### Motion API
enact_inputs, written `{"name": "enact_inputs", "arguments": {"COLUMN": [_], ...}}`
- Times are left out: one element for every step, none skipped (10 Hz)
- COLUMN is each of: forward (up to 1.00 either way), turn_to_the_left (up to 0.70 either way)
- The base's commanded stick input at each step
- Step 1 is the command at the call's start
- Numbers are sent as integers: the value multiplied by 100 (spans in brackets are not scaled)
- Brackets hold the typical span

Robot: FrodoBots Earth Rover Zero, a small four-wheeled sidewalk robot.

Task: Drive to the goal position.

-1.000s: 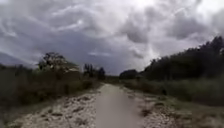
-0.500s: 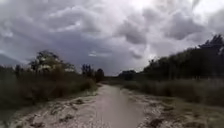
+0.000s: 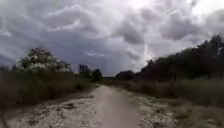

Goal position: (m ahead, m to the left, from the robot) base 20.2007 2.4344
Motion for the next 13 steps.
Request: {"name": "enact_inputs", "arguments": {"forward": [85, 85, 85, 85, 85, 85, 85, 85, 85, 85, 85, 85, 85], "turn_to_the_left": [0, 0, 0, 0, 0, 0, 0, 0, 0, 0, 18, 34, 9]}}
